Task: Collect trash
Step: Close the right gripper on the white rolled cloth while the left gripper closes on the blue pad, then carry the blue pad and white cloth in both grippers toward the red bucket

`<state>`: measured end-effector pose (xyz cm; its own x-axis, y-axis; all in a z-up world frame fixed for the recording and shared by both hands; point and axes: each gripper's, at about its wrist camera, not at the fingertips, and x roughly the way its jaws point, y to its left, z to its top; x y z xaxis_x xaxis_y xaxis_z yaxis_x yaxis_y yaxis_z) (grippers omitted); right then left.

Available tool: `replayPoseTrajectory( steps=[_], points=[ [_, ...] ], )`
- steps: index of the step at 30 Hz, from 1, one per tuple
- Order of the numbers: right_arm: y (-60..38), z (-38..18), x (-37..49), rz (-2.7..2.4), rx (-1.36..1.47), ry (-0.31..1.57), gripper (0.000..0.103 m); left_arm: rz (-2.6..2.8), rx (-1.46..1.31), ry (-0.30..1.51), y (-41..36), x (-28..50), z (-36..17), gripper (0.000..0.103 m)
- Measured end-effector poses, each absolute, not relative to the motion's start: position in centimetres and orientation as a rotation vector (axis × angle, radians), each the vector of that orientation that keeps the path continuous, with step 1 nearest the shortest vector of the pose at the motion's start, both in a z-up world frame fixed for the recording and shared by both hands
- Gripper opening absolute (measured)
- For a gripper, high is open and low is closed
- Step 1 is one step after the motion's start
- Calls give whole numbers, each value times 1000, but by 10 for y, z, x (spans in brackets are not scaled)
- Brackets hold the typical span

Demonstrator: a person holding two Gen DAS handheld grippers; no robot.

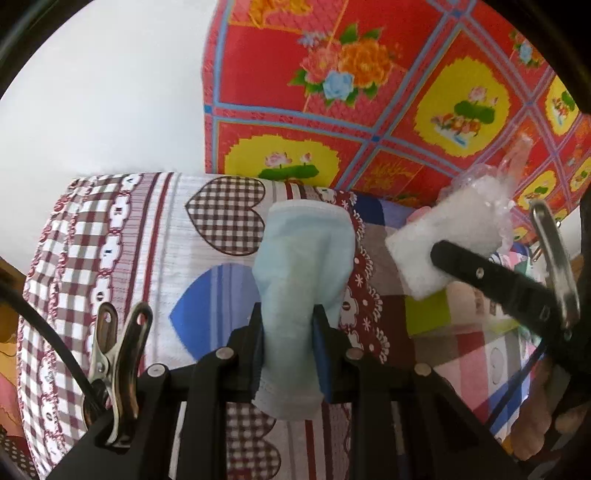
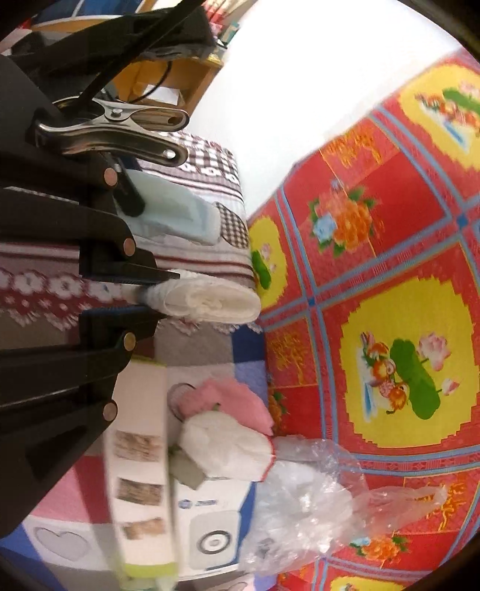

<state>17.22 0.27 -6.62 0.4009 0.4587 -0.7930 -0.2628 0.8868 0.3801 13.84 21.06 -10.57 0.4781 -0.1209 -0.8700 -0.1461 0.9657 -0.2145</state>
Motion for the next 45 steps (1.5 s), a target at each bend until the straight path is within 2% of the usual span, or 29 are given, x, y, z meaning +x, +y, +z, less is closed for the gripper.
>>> replayPoseTrajectory(
  steps=[11,45],
  points=[
    [13,-45,110,419,234,1033,11,-29,-261,1054,214,113,-75,24],
    [7,-16,-13,470,194,1007,11,-20,-230,1003,196,-14,-32,24]
  ],
)
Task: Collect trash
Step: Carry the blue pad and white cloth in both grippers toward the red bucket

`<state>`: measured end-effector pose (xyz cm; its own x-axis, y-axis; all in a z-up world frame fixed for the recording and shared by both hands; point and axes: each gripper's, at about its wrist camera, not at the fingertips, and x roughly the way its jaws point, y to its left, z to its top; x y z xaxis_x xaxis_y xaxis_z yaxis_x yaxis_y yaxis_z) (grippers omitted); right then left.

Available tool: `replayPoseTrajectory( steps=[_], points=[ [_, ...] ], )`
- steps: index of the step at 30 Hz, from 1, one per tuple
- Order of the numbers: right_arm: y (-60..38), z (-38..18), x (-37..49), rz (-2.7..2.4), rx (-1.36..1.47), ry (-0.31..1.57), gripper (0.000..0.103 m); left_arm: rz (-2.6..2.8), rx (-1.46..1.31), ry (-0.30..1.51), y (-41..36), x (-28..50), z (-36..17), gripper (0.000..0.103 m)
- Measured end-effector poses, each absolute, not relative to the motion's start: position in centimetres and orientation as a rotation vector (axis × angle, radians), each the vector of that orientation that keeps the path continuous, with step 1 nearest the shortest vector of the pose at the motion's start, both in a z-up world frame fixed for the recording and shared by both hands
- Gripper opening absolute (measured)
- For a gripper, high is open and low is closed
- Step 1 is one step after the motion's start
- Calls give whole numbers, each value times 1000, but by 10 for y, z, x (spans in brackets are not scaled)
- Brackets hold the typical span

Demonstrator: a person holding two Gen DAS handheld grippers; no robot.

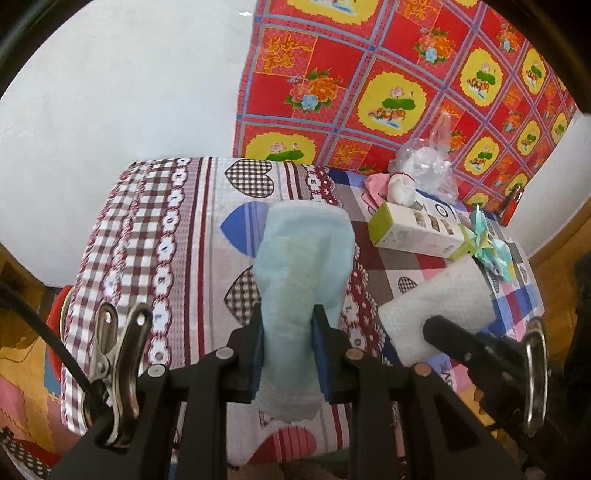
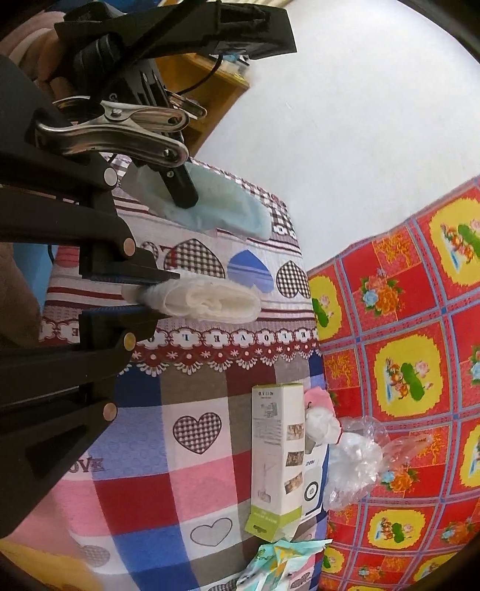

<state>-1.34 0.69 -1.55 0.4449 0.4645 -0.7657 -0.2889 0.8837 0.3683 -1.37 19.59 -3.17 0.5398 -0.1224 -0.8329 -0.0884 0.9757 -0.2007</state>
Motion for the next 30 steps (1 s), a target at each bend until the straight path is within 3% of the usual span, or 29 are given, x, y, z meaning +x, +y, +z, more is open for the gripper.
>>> replayPoseTrajectory(
  steps=[17,30],
  points=[
    [67,-10,-28,594,81,1016,11,134,-324,941,255,-73,-24,24],
    [164,-7,-25,690,38,1044,11,242,-376,917,342,-98,-27,24]
  ],
)
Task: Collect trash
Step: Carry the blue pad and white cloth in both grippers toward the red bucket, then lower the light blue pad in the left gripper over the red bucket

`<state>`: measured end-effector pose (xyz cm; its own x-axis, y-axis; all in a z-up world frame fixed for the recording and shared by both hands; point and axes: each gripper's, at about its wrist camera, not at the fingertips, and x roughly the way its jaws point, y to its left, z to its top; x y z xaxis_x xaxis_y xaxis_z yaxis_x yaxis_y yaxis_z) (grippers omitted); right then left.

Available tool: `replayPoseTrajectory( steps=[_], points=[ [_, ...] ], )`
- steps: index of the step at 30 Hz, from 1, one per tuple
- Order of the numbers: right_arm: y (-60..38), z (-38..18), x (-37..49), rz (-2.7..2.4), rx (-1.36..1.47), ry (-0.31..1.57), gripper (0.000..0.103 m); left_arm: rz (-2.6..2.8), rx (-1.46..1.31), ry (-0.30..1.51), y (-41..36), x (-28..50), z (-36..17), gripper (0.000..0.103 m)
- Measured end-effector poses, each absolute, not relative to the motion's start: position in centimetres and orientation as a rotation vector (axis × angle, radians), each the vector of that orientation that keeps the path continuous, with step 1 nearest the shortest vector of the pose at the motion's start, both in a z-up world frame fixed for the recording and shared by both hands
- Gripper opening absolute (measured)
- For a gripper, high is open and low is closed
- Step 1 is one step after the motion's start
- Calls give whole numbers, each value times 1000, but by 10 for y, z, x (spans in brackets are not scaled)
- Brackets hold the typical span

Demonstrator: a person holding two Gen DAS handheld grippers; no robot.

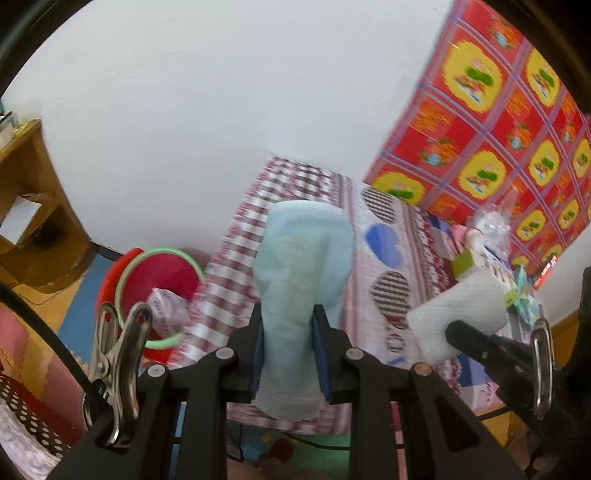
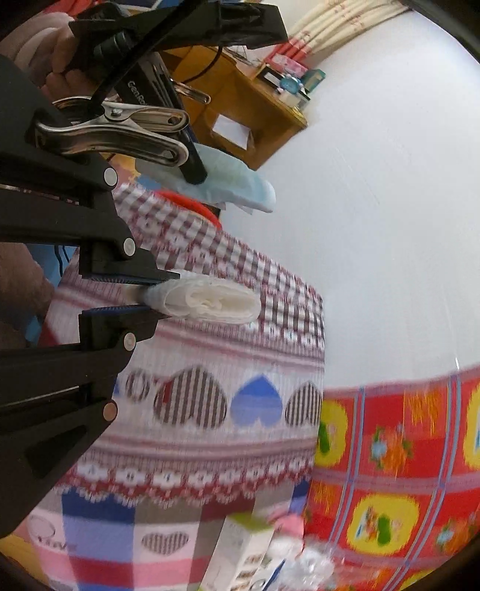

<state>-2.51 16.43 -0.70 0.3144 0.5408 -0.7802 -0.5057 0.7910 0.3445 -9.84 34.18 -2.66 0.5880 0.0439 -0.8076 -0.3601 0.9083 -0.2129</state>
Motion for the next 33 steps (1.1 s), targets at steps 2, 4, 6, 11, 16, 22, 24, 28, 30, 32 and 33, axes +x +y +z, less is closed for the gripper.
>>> replayPoseTrajectory(
  steps=[2,4,6,11,16,22,24,28,30,32,33],
  points=[
    [184,-8,-25,709,32,1058,11,251,-377,908,359,-100,-26,24],
    [206,-8,-24,722,5,1058,11,255,-378,905,375,-102,-26,24],
    [230,-10,-23,741,-8,1066,11,268,-374,905,395,-103,-26,24],
    [275,-15,-21,768,-44,1079,11,293,-403,917,442,-105,-33,24],
    [316,-22,-15,794,-71,1094,11,314,-425,937,485,-106,-43,24],
    [368,-40,-7,819,-129,1127,11,336,-440,964,526,-106,-59,24],
    [382,-47,-5,826,-141,1144,11,343,-452,976,537,-104,-67,24],
    [407,-62,-2,843,-157,1180,11,354,-475,1005,559,-100,-85,24],
    [418,-70,-1,849,-165,1198,11,361,-482,1020,568,-97,-93,24],
    [428,-77,0,849,-173,1214,11,365,-490,1035,574,-93,-101,24],
    [433,-81,2,850,-177,1223,11,366,-495,1043,578,-92,-106,24]
  ],
)
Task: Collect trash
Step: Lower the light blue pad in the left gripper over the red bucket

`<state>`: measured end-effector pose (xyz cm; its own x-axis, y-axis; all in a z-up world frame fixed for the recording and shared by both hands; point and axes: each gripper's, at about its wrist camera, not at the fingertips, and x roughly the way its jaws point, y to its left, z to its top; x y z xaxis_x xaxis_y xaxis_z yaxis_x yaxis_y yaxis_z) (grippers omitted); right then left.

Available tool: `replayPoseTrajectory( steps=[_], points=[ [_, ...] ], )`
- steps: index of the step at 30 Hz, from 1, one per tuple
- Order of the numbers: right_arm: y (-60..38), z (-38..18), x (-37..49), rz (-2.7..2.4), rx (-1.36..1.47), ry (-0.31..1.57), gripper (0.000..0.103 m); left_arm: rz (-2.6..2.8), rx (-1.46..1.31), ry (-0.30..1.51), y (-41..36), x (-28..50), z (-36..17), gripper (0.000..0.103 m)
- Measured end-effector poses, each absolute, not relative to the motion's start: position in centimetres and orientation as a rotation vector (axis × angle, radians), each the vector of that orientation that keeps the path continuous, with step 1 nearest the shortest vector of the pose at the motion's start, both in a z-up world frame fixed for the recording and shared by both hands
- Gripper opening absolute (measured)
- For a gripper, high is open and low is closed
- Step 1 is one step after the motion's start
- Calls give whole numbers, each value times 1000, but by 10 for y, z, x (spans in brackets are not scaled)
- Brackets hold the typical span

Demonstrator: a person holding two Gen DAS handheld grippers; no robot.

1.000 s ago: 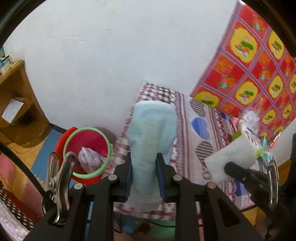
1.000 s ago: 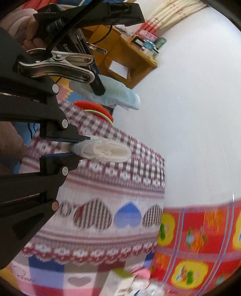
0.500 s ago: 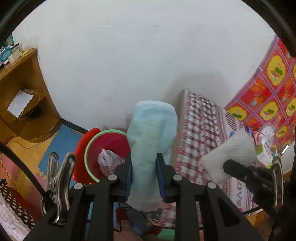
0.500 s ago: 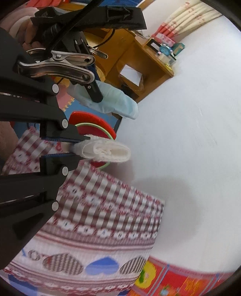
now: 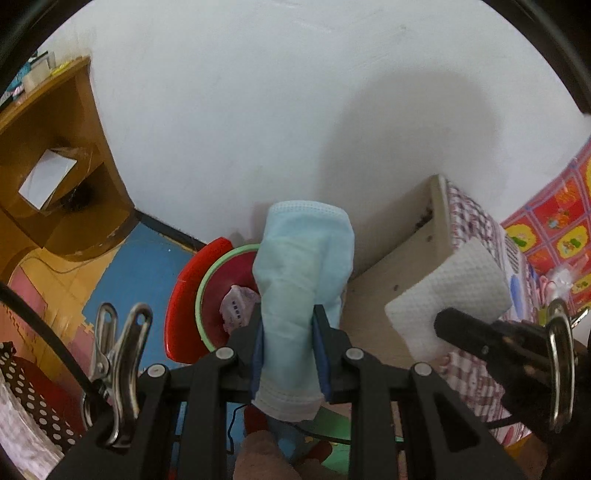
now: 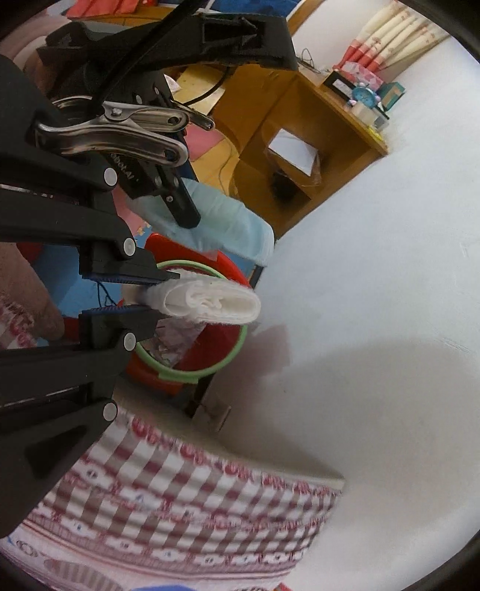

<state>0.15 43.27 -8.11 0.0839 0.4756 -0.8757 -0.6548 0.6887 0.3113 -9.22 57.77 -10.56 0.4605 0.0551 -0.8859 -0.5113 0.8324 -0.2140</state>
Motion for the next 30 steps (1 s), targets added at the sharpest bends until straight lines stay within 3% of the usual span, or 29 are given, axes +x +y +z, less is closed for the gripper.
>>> replayPoseTrajectory(
  steps=[18,30],
  points=[
    [507,-170,20,799,-324,1369,11,368,-623,1175,628,-69,-232,25],
    [525,-206,34,757,-343,1432,11,379,-640,1241,639,-50,-277,26]
  ],
)
